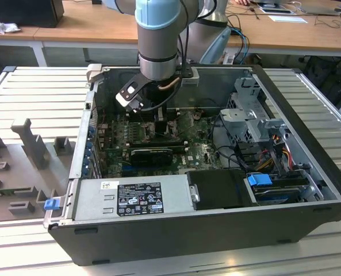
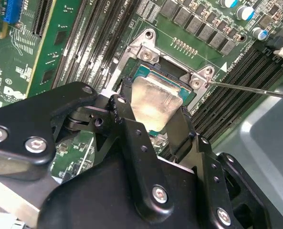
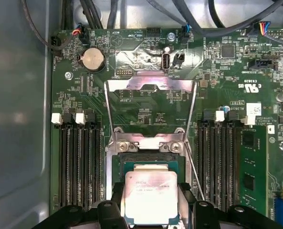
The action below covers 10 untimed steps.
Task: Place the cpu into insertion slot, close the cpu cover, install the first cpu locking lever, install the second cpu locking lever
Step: 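Place the cpu into insertion slot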
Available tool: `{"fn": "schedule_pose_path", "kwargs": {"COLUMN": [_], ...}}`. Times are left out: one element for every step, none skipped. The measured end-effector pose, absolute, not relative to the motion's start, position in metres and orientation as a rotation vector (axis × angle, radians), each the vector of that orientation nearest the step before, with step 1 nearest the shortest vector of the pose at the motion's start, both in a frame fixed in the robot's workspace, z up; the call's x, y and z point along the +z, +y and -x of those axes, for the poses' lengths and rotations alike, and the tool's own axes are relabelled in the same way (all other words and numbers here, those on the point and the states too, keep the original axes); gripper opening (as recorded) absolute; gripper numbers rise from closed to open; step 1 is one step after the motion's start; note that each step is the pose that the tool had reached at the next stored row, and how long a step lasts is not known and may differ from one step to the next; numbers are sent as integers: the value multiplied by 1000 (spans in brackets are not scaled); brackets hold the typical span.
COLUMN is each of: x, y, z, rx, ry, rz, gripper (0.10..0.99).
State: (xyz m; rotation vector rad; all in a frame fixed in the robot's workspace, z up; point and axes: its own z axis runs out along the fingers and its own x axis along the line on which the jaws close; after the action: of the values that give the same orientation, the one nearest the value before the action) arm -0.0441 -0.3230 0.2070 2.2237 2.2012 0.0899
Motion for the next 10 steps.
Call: {"fn": "schedule_pose_path", "kwargs": {"x": [207,206,206,206,205,205,205,203,202,202], "y": [-323,-323,-322,-322,-322,-321,-321,-321,-321,-321], "z": [44,44,44,43,43,43,43,42,42,43], "rx": [90,89,89,90,89,89,89,89,89,89], "ry": [2196,2194,2193,2192,2192,2192,2192,2193,2193,2193], "rz": [-2229,-2231,-2232,-2232,-2233,-2233,-2233,-2233,-2233,-2233], "gripper": [529,529,529,529,529,529,529,529,529,529]}}
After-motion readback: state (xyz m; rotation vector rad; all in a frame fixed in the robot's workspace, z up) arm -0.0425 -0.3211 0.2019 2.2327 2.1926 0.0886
